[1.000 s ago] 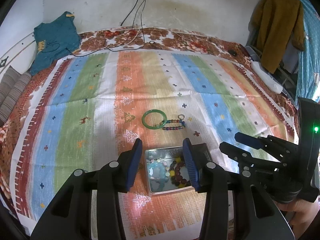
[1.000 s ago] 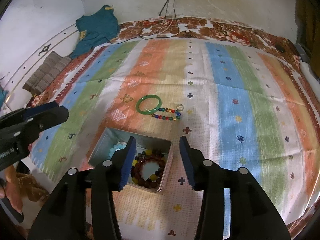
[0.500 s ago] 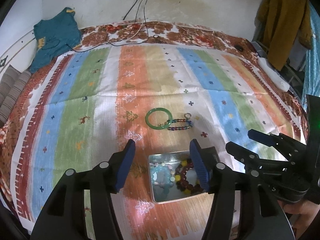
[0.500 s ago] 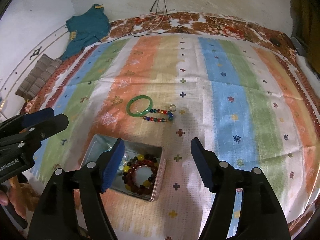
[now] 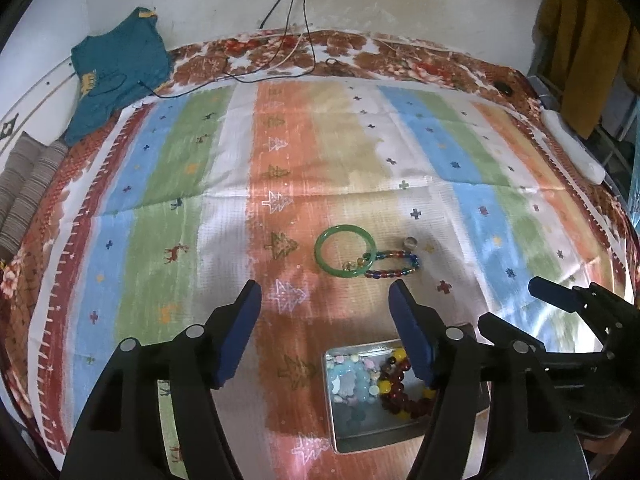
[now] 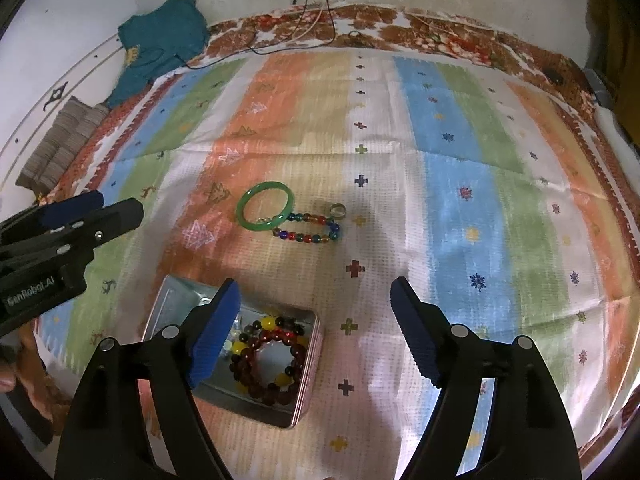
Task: Organize jewelry
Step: 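Move both open tools toward the green bangle and multicolour bracelet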
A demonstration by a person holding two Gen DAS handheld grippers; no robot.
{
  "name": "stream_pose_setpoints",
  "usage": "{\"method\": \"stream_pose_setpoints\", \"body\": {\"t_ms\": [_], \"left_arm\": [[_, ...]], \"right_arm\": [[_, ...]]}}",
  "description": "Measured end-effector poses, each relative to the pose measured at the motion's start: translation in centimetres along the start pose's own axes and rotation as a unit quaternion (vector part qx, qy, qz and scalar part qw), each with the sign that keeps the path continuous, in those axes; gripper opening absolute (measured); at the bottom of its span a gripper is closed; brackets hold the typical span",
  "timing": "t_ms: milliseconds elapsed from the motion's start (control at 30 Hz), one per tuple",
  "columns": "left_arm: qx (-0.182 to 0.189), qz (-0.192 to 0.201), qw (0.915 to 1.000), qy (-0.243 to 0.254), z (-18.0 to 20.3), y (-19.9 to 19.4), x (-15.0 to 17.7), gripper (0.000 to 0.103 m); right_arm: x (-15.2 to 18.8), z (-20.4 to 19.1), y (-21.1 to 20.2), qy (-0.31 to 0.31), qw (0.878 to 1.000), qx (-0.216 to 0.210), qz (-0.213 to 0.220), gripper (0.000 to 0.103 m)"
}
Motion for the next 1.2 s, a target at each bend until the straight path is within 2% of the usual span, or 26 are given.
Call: {"method": "stream_pose_setpoints", "body": {"t_ms": [267,1200], "left_arm": [[-0.006,-0.005,1.0,0.002,-0.2,1.6,-1.3,0.069],[-0.033,-0.053,0.998,0.006,-1.7,8.8,-4.0,0.069]], "right_arm": [[-1.4,1.2,2.0,0.015,1.0,0.002,-0.017,0.079],[-3.9,1.9,8.3,-0.003,0.998,0.007,-0.064,0.079]]}}
Point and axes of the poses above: each gripper's, at about its wrist camera, not at the fingertips, and y roughly the way its jaws point, z to its right, x to its underside, the point moved 1 cm from there along y, roughly the way its jaws point, and after that the axes turned 14 degrees about -y, right-handed, at the moved point
